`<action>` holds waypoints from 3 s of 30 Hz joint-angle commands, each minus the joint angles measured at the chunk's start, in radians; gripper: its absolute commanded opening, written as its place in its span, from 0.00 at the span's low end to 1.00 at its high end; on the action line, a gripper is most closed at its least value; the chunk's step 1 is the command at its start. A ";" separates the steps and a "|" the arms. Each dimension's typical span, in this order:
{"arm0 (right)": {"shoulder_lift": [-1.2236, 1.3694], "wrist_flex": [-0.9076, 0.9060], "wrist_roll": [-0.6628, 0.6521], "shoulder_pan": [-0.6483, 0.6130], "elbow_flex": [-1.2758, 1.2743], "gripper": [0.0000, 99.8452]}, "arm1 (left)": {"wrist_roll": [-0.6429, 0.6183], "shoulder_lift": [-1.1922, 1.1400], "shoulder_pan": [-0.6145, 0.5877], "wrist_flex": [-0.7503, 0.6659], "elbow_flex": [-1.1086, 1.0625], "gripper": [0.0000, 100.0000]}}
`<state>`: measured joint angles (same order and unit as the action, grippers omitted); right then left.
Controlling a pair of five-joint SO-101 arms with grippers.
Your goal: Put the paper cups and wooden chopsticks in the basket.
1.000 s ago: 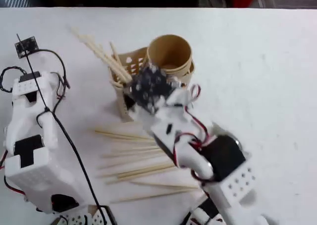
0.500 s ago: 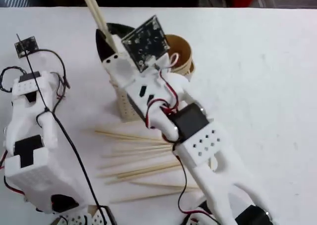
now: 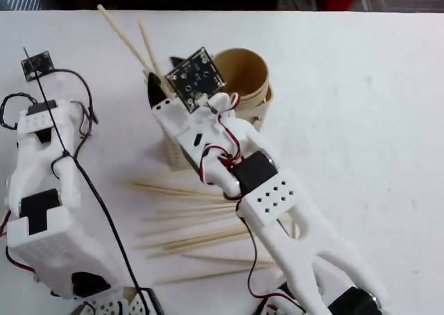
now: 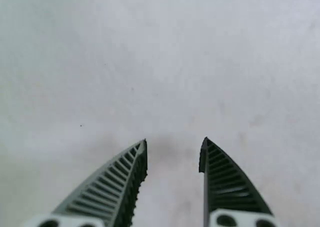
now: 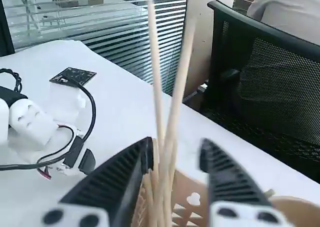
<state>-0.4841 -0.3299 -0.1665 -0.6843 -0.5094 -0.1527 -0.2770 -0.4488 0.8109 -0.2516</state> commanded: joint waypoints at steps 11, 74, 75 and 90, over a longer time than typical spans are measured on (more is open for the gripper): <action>-0.404 -0.550 -0.054 0.002 0.017 0.11 | -0.011 -0.038 -0.001 -0.018 0.038 0.18; 0.328 -0.021 -0.546 0.042 -0.394 0.16 | -0.009 -0.240 -0.015 0.180 0.307 0.18; 0.367 -0.016 -0.546 0.044 -0.373 0.16 | -0.009 -0.240 -0.015 0.180 0.307 0.18; 0.492 -0.022 -0.549 0.074 -0.259 0.16 | -0.009 -0.240 -0.015 0.175 0.308 0.18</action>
<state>0.0069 -0.3652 -0.7035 -0.6276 -0.8270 -0.1527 -0.5209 -0.4503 0.9889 0.0138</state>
